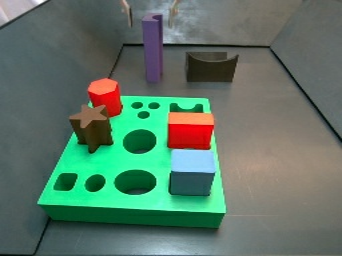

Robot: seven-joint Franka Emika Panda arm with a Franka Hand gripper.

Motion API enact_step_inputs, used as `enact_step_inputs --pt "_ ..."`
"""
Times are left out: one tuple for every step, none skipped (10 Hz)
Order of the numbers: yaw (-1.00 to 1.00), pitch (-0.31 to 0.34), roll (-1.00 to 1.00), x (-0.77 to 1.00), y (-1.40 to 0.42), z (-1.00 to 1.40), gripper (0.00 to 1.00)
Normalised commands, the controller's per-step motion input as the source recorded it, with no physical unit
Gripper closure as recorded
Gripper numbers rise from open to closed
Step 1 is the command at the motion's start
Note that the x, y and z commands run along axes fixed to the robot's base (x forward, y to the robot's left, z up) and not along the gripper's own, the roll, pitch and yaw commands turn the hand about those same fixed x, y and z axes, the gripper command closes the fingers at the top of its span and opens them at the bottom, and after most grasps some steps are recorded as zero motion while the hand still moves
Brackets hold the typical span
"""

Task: Pick up the arch object. Move up. Rotate the arch object. Move to above the board. Insert the arch object.
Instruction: Rotate the arch object.

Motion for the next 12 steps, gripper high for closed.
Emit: enact_step_inputs --pt "0.00 0.041 0.05 -0.02 0.01 0.75 0.00" --pt "0.00 0.057 0.06 0.00 0.01 0.50 0.00" --pt "0.00 0.075 0.06 0.01 0.01 0.32 0.00" --pt "0.00 0.083 0.06 0.01 0.01 0.20 0.00" --pt "-1.00 0.012 0.01 0.00 0.08 0.00 0.00" --pt "-1.00 0.011 0.01 0.01 0.07 0.00 0.00" --pt "-1.00 0.011 0.00 0.01 0.06 0.00 0.00" --pt "-1.00 0.012 0.00 0.01 0.05 0.00 0.00" --pt "-1.00 0.013 0.00 0.01 0.04 0.00 0.00" --pt "-1.00 0.013 0.00 0.01 0.03 0.00 0.00" --pt "-1.00 0.014 0.00 0.01 0.03 0.00 0.00" --pt "-1.00 0.015 0.00 0.01 0.03 0.00 0.00"
